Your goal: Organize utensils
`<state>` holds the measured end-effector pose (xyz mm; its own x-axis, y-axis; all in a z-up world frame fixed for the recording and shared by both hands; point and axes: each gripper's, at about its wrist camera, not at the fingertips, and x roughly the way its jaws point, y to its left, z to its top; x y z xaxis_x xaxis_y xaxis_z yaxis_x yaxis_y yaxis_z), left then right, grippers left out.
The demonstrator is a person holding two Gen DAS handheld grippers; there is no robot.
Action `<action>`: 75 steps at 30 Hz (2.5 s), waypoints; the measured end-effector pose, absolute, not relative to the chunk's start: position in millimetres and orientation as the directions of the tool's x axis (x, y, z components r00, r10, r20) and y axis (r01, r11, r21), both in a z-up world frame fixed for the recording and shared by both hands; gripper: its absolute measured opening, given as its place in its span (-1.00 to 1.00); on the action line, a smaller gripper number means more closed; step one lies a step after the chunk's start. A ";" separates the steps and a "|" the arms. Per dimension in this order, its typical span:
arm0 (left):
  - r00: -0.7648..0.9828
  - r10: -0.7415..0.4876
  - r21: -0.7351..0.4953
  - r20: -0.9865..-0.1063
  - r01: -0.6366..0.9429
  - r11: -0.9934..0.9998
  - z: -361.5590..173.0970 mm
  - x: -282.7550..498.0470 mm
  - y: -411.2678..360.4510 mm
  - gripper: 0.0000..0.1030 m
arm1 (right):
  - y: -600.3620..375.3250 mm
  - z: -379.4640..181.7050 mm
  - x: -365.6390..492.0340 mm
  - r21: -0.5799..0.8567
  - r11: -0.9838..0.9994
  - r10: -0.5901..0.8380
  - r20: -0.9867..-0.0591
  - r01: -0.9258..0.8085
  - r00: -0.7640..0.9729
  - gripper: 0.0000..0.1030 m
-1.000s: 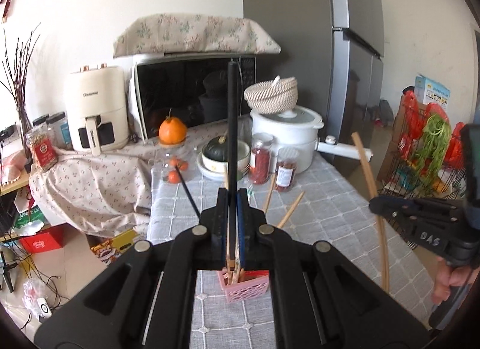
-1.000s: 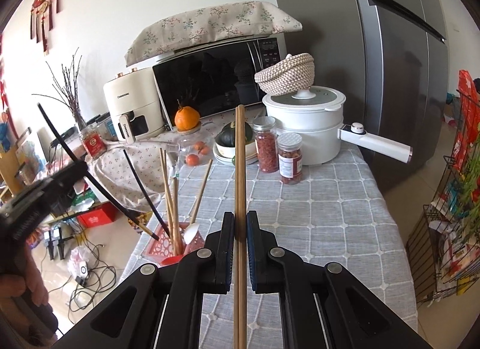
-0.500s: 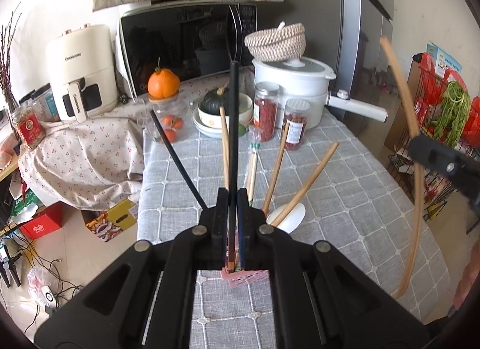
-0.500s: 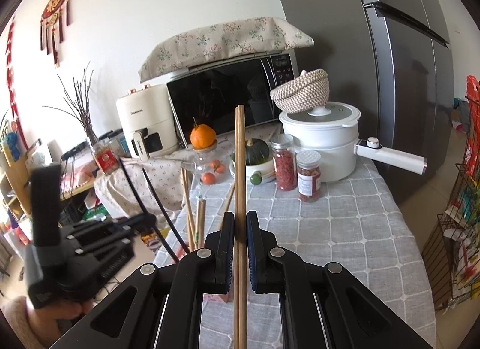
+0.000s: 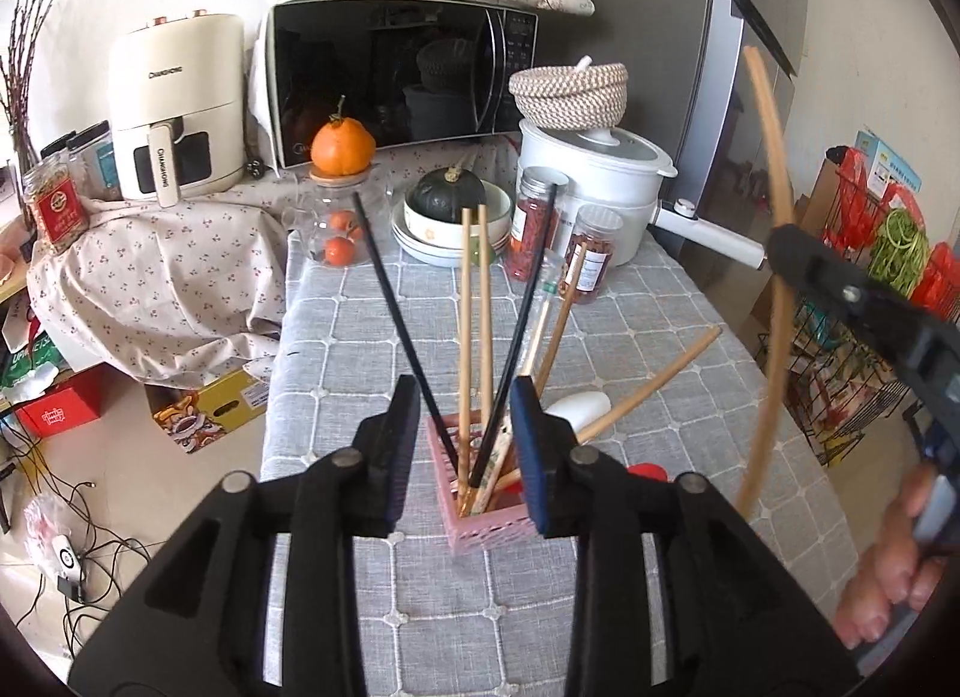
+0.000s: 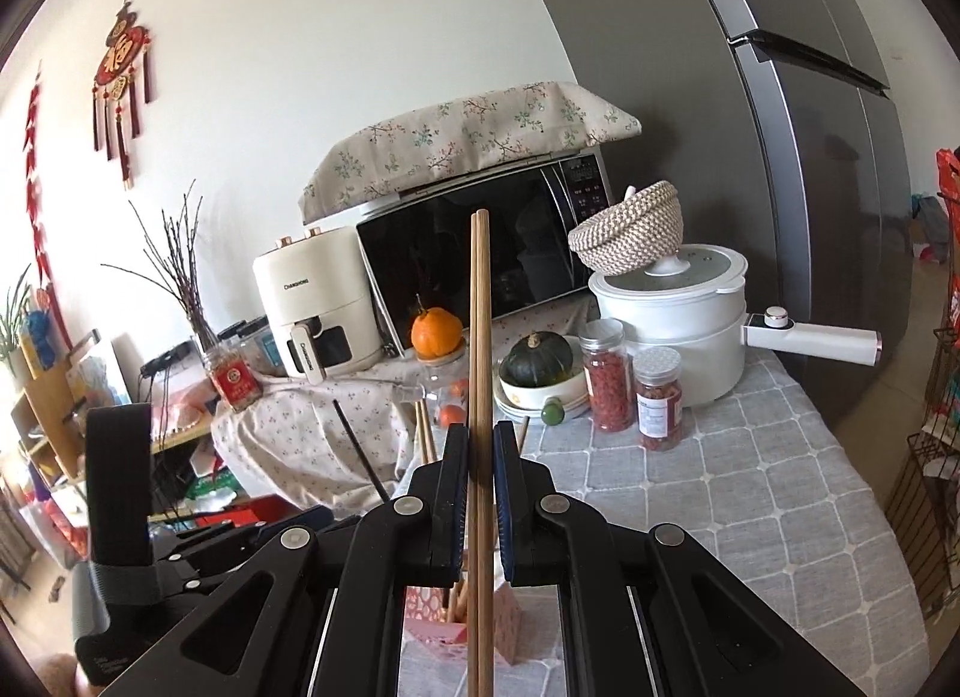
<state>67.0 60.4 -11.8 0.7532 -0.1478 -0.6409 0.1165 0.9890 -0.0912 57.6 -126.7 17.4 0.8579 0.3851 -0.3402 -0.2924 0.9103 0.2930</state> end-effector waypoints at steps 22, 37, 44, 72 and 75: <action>0.608 -0.042 -0.062 -0.792 -0.012 0.998 -53.4 49.7 156.4 0.03 | -29.4 -25.9 86.8 0.248 0.968 0.009 -0.148 0.028 0.989 -0.84; 0.598 -0.030 -0.054 -0.801 -0.023 0.998 -61.1 50.1 159.5 0.04 | -14.1 -43.5 66.8 0.200 0.980 0.017 -0.184 0.020 0.983 -0.60; 0.613 -0.046 -0.070 -0.789 -0.016 0.997 -55.8 47.1 142.6 0.41 | -57.9 -9.7 60.0 0.194 0.981 0.077 -0.237 -0.030 0.969 -0.02; 0.754 -0.011 -0.005 -0.656 0.010 1.000 -8.8 9.6 23.0 0.90 | -203.7 -1.4 21.0 0.123 0.990 0.133 -0.644 -0.070 0.753 0.77; 0.751 -0.003 0.006 -0.661 0.009 1.000 -10.5 10.4 19.3 0.90 | -202.3 -6.3 19.8 0.107 0.991 0.134 -0.663 -0.084 0.737 0.77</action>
<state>10.4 19.3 -10.5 0.7506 -0.0034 -0.6607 0.0094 0.9999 0.0056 19.8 -202.3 -6.3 0.7366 0.1340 -0.6629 -0.0839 0.9907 0.1070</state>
